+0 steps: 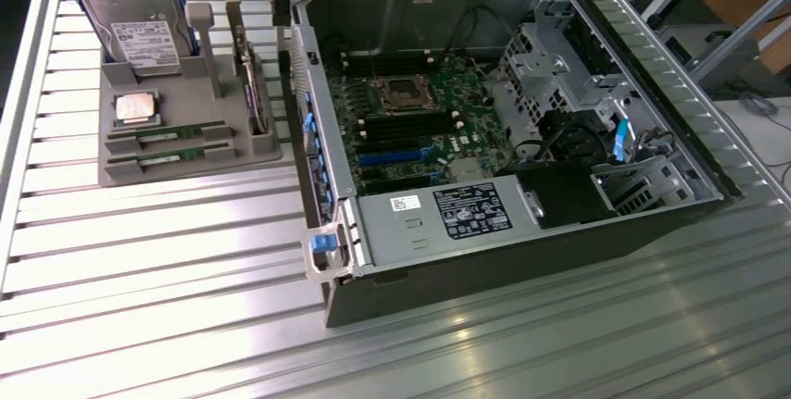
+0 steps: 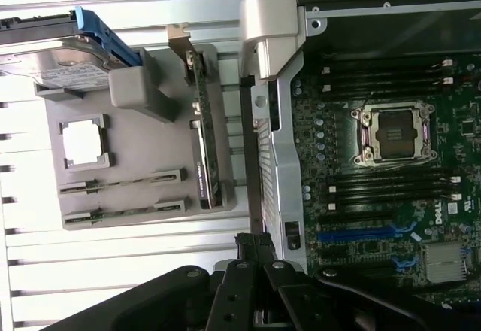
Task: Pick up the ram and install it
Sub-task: 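Reach for the ram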
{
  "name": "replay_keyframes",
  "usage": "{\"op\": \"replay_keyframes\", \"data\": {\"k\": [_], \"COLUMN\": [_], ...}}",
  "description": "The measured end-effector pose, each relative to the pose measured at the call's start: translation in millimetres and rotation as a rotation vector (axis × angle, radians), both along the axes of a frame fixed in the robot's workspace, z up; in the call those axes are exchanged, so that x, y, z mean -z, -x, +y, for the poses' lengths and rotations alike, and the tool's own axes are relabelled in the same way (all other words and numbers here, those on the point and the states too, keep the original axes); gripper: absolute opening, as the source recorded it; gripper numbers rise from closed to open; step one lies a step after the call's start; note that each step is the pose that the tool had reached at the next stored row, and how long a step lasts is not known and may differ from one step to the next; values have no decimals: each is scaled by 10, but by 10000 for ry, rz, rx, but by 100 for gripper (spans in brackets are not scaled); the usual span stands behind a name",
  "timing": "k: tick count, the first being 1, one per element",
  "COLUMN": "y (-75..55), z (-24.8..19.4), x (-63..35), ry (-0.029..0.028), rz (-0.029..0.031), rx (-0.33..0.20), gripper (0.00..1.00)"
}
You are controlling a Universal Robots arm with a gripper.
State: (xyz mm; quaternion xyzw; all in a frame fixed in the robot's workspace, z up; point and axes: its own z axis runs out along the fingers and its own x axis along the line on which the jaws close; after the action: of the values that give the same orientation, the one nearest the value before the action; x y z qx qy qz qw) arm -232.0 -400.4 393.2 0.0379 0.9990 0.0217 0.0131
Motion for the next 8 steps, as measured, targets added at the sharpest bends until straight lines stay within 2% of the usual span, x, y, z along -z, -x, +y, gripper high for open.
{"op": "replay_keyframes", "data": {"k": [8], "y": [33], "z": [-1], "x": [0], "ry": [0], "rz": [0], "rx": [0], "gripper": [11]}}
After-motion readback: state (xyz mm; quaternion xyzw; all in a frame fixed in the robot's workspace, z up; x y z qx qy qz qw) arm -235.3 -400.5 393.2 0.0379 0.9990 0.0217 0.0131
